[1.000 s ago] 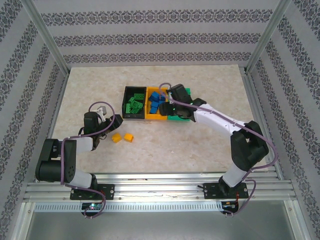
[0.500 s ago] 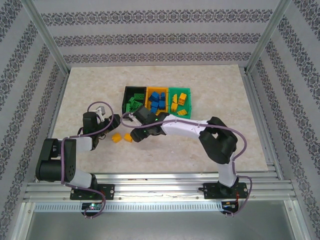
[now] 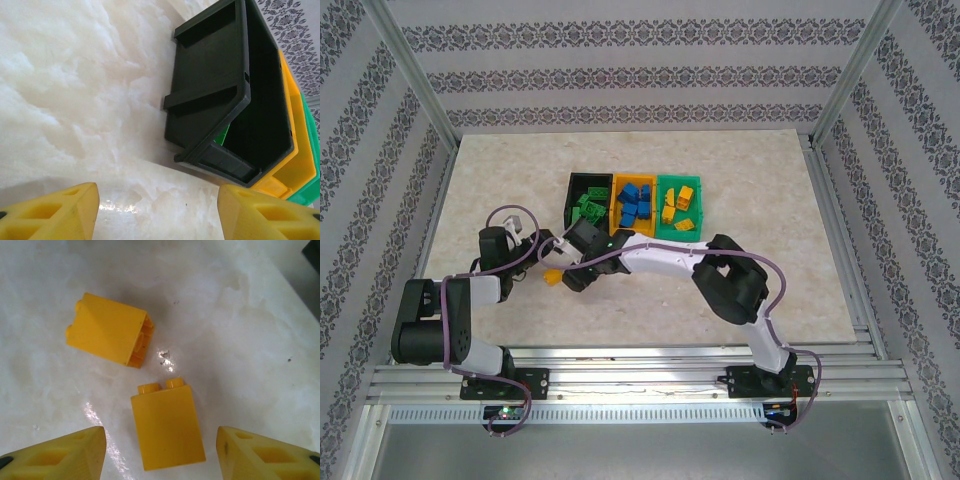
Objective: Sort the legos into containers by color
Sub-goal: Pick up the lego from the center of the table.
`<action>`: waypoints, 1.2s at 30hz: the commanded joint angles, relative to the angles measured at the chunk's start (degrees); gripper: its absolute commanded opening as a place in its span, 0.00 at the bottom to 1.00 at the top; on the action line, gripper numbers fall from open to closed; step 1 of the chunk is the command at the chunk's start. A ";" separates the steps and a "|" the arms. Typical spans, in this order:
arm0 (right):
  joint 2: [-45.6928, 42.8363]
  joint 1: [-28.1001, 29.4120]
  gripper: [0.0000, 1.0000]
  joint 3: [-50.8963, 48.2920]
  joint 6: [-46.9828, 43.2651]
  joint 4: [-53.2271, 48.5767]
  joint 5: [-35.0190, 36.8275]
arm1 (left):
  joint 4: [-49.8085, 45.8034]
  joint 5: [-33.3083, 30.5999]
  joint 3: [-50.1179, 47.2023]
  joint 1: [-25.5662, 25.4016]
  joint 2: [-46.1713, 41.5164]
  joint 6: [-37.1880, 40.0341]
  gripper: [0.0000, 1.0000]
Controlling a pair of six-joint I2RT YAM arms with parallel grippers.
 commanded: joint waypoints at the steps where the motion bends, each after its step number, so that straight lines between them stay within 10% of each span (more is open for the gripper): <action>1: 1.47 0.33 0.60 2.13 -1.05 -1.42 0.67 | 3.44 0.79 -0.60 0.73 -1.16 -0.61 0.64; 13: 5.11 1.35 0.57 4.80 0.45 -3.28 2.28 | 4.26 1.26 -0.76 0.69 -0.82 -0.87 0.64; 21: 3.30 1.31 0.36 2.61 1.02 -2.49 1.80 | 4.16 1.21 -0.78 0.68 -1.04 -0.73 0.64; 36: -12.59 -3.07 0.32 -12.67 7.86 8.86 4.49 | 3.74 1.41 -0.95 0.68 -2.49 -0.60 0.64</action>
